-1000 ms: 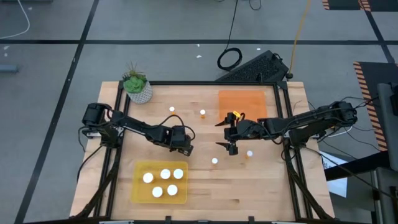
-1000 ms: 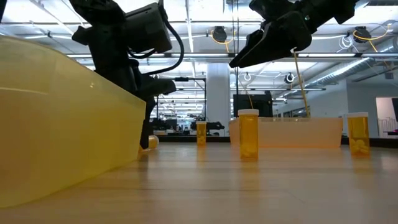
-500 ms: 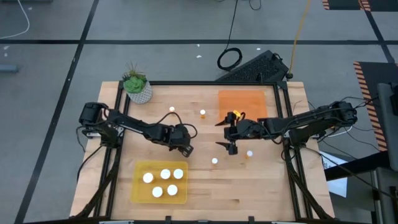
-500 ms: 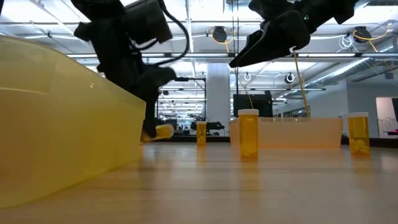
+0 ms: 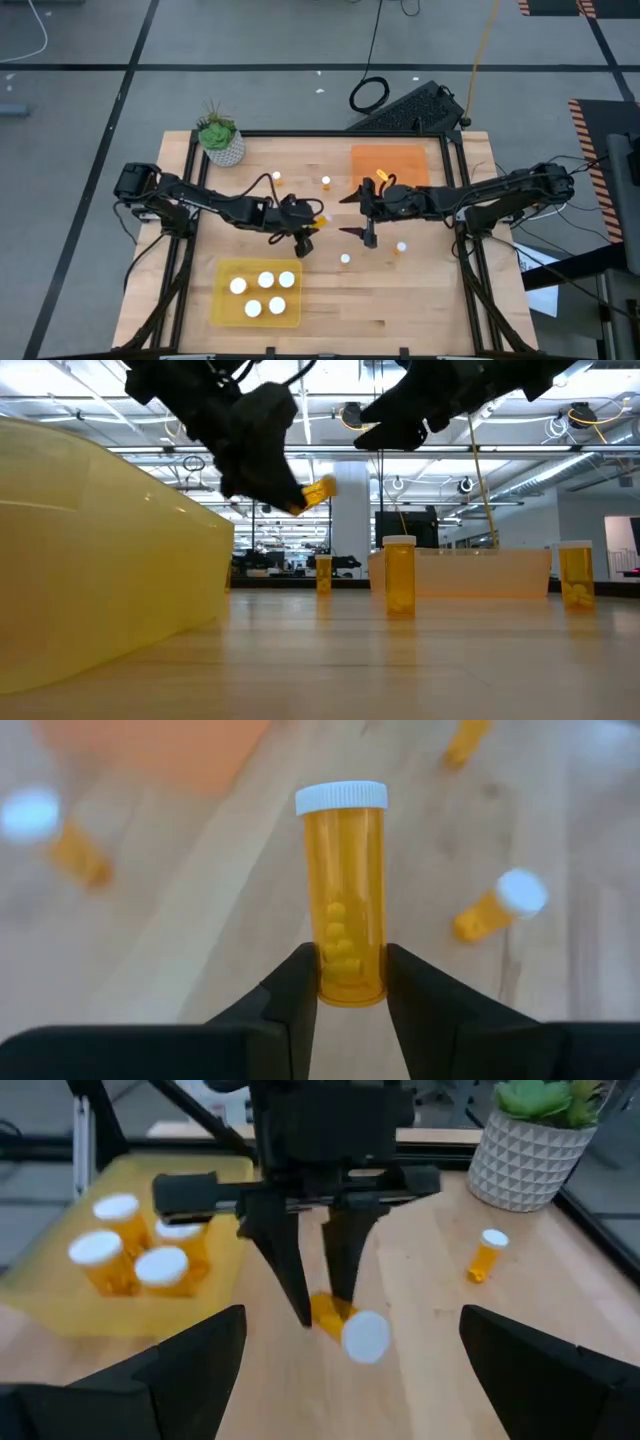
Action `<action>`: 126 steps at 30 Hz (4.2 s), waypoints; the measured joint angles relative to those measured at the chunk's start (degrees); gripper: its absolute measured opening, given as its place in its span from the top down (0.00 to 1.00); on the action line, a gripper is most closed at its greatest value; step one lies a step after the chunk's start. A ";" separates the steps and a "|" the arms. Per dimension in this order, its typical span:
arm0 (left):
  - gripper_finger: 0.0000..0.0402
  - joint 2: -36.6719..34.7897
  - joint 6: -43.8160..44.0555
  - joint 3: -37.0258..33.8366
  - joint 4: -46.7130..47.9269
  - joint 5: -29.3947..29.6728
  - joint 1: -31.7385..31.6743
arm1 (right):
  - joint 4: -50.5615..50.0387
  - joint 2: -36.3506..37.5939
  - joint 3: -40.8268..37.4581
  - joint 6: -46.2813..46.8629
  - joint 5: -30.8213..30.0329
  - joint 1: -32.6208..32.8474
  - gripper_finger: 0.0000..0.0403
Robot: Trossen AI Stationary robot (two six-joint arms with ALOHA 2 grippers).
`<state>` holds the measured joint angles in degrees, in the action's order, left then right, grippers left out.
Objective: Pick and place medicine bottles into bin by pill shape (circle, oval)
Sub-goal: Put the small pill bottle into the orange bin
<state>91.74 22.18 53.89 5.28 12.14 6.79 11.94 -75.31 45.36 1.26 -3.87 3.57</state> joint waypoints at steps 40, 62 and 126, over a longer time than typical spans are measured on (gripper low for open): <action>0.71 0.00 -23.60 0.07 -8.02 -0.11 -0.75 | 7.13 -7.87 0.00 -0.01 2.42 -0.60 0.71; 0.31 -0.09 -17.93 0.15 -6.25 9.16 -0.66 | 0.18 -0.11 -0.02 -2.28 2.66 -4.95 0.70; 0.27 -0.02 -13.87 0.09 -5.44 8.70 -0.60 | -42.73 -3.95 0.00 -13.80 1.04 -55.66 0.61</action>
<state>91.72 8.31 53.98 -0.16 20.84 6.20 -30.79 -79.26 45.36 -12.53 -2.83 -52.10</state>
